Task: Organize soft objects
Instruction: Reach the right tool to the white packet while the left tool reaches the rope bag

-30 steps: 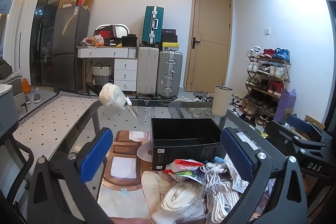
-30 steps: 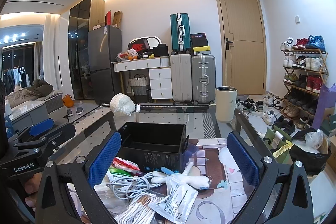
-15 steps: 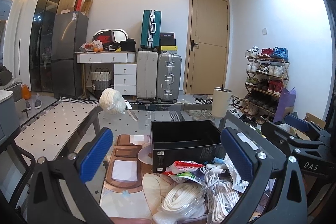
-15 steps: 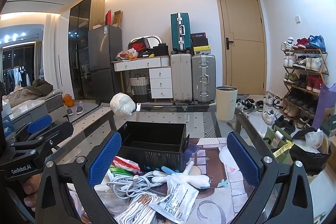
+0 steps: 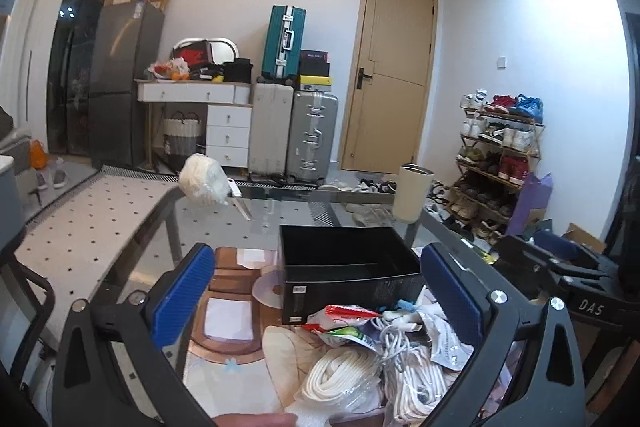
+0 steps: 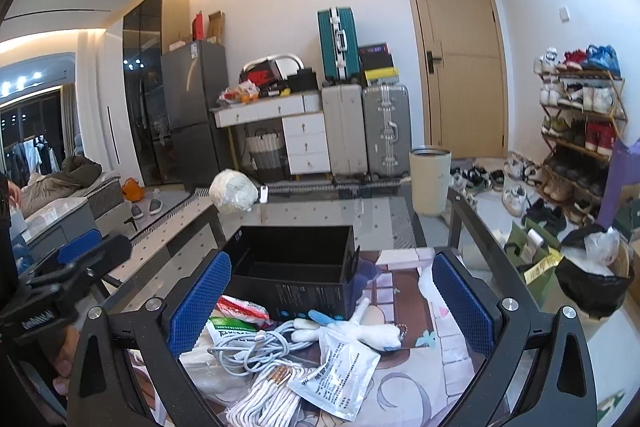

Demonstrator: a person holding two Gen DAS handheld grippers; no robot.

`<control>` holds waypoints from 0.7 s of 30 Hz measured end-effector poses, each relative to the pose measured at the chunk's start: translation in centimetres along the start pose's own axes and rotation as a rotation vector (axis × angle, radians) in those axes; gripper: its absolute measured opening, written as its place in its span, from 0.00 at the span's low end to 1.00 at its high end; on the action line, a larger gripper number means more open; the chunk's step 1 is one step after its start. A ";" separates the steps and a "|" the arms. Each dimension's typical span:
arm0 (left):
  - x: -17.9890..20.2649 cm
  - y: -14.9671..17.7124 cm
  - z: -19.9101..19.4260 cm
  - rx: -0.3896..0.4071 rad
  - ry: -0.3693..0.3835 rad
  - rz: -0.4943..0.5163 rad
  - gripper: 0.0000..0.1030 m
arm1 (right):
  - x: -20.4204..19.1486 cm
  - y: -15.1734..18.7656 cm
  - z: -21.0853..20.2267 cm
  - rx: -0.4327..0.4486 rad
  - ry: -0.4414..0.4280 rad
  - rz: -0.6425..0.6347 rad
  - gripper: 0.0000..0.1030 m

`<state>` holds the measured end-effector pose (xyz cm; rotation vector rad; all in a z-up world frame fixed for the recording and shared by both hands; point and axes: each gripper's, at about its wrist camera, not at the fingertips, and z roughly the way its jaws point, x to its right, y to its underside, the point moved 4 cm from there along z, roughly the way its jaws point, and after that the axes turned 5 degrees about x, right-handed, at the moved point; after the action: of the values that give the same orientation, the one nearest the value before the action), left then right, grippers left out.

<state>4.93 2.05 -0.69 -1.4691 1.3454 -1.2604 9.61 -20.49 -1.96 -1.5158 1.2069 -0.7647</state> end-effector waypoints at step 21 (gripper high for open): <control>0.9 7.2 6.2 -0.531 -0.012 0.147 1.00 | 2.7 8.9 9.3 -0.584 -0.012 0.058 1.00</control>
<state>9.25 -0.40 -8.81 -1.6805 1.8362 -0.8309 16.10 -20.01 -13.45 -1.9345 1.5416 -0.3726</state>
